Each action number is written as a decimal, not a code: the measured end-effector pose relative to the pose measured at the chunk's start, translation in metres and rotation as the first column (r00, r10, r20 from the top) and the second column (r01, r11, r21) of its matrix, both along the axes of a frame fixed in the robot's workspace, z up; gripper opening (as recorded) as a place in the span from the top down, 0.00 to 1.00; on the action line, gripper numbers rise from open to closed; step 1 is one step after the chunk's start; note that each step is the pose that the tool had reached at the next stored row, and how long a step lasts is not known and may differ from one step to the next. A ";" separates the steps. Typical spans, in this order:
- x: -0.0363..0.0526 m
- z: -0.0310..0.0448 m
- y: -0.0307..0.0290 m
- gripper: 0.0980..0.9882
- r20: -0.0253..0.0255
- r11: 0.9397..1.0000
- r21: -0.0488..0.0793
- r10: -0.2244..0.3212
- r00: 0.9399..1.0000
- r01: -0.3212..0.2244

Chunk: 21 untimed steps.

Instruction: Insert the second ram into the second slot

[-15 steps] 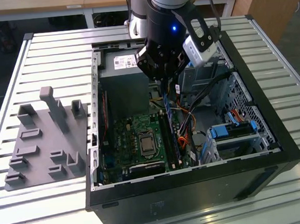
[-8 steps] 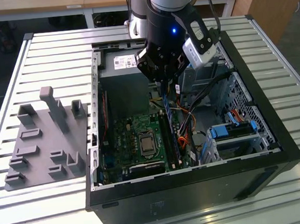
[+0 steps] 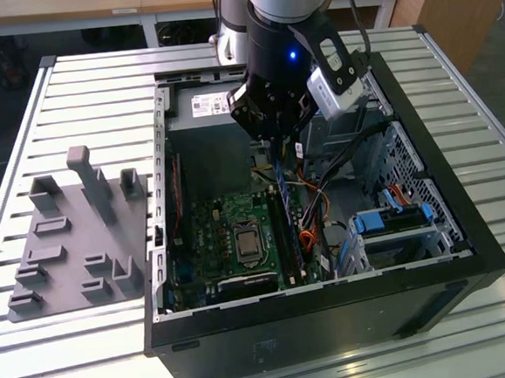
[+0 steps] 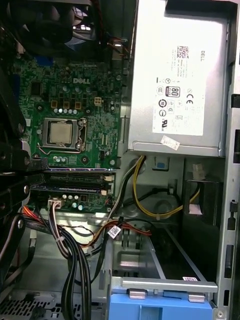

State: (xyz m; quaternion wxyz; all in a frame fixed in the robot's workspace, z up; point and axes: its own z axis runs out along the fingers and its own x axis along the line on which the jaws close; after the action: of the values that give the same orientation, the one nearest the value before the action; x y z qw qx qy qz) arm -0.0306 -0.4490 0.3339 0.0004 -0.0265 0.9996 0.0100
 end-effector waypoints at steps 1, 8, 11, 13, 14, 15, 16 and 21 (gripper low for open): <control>0.0000 -0.0003 0.0000 0.96 0.000 1.000 0.000 0.000 1.000 0.000; 0.0000 -0.0031 0.0000 0.96 0.000 1.000 -0.001 -0.001 1.000 0.001; 0.0000 -0.0041 0.0000 0.96 0.000 1.000 -0.002 -0.001 1.000 0.001; 0.0000 -0.0049 0.0000 0.96 0.000 1.000 -0.002 -0.001 1.000 0.001; 0.0000 -0.0052 0.0000 0.96 0.000 1.000 -0.002 -0.001 1.000 0.001; 0.0000 -0.0056 0.0000 0.96 0.000 1.000 -0.002 -0.001 1.000 0.001; 0.0000 -0.0059 0.0000 0.96 0.000 1.000 -0.002 -0.001 1.000 0.001; 0.0000 -0.0079 0.0000 0.96 0.000 1.000 -0.002 -0.002 1.000 0.002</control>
State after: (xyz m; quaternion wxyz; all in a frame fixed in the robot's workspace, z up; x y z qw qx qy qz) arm -0.0306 -0.4490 0.3259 0.0003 -0.0255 0.9996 0.0089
